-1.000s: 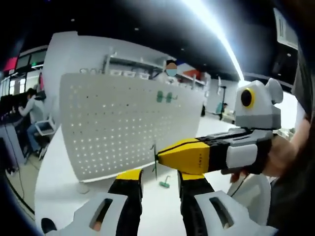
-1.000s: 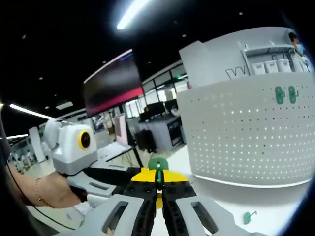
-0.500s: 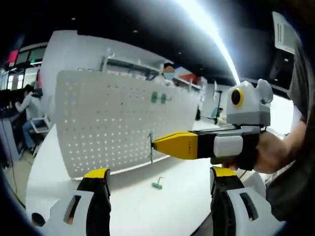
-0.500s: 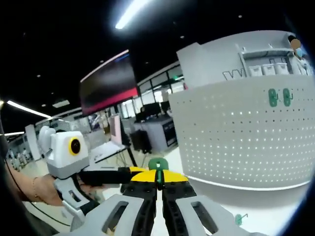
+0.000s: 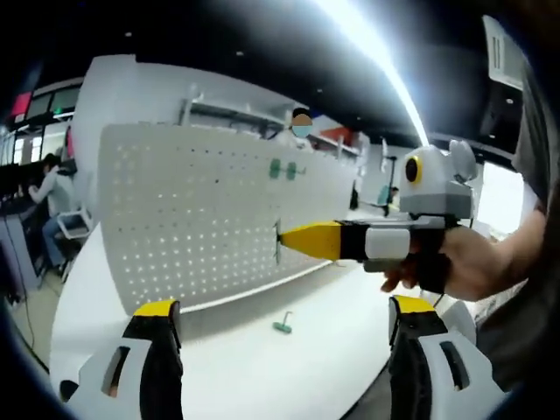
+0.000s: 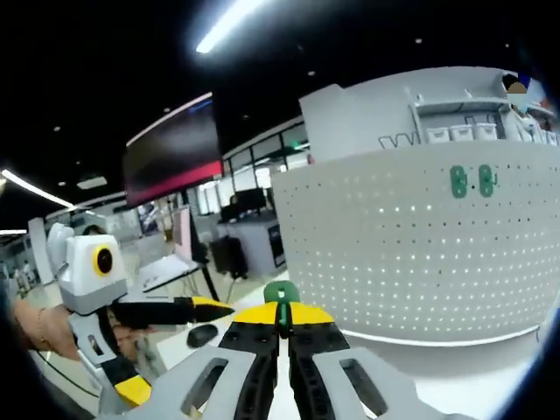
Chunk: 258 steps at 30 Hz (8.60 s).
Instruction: Insert the hook assembly into the mounting plate slot until the hook locks in place.
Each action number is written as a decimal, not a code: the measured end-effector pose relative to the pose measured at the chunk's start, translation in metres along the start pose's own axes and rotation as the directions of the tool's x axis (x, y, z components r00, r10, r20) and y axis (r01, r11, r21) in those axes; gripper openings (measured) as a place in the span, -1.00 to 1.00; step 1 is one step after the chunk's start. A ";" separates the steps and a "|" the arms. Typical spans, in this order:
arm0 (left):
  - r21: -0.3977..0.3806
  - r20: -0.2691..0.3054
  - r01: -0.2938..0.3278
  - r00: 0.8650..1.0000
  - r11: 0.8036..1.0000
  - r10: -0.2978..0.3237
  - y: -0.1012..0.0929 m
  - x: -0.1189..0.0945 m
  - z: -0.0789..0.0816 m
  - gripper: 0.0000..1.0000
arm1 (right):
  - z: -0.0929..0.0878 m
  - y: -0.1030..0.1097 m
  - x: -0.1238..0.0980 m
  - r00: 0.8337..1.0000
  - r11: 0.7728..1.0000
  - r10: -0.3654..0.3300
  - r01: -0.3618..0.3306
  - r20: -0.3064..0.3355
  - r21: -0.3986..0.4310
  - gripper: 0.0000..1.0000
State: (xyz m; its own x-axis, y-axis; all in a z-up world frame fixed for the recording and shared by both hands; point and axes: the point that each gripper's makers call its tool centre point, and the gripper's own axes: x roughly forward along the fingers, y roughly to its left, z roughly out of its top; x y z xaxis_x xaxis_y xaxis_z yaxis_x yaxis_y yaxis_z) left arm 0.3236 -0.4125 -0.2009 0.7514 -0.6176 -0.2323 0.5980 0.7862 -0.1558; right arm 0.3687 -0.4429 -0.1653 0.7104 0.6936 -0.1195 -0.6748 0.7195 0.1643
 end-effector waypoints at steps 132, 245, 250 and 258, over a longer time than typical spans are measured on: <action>-0.009 -0.069 -0.167 0.984 0.986 0.166 0.045 -0.015 -0.014 0.95 | 0.112 -0.307 -0.025 0.786 0.804 -0.577 0.595 0.222 -0.014 -0.99; -0.053 -0.179 -0.166 0.972 0.985 0.155 0.045 -0.023 -0.057 1.00 | -0.172 -0.110 -0.019 0.892 0.982 -0.185 0.188 -0.412 -0.032 -0.18; -0.060 -0.193 -0.177 0.968 0.982 0.162 0.052 -0.022 -0.062 1.00 | -0.190 -0.119 0.000 0.875 0.981 -0.181 0.192 -0.448 -0.022 -0.19; -0.078 -0.209 -0.198 0.962 0.977 0.178 0.062 -0.022 -0.069 1.00 | -0.204 -0.140 0.004 0.852 0.965 -0.226 0.263 -0.473 0.013 -0.19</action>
State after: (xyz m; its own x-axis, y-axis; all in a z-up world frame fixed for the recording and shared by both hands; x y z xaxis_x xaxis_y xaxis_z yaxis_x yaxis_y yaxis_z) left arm 0.3249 -0.3484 -0.2717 0.7706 -0.4493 -0.4519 0.4141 0.8921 -0.1809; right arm 0.4251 -0.5332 -0.3884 0.6632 0.4452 -0.6016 -0.4617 0.8760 0.1393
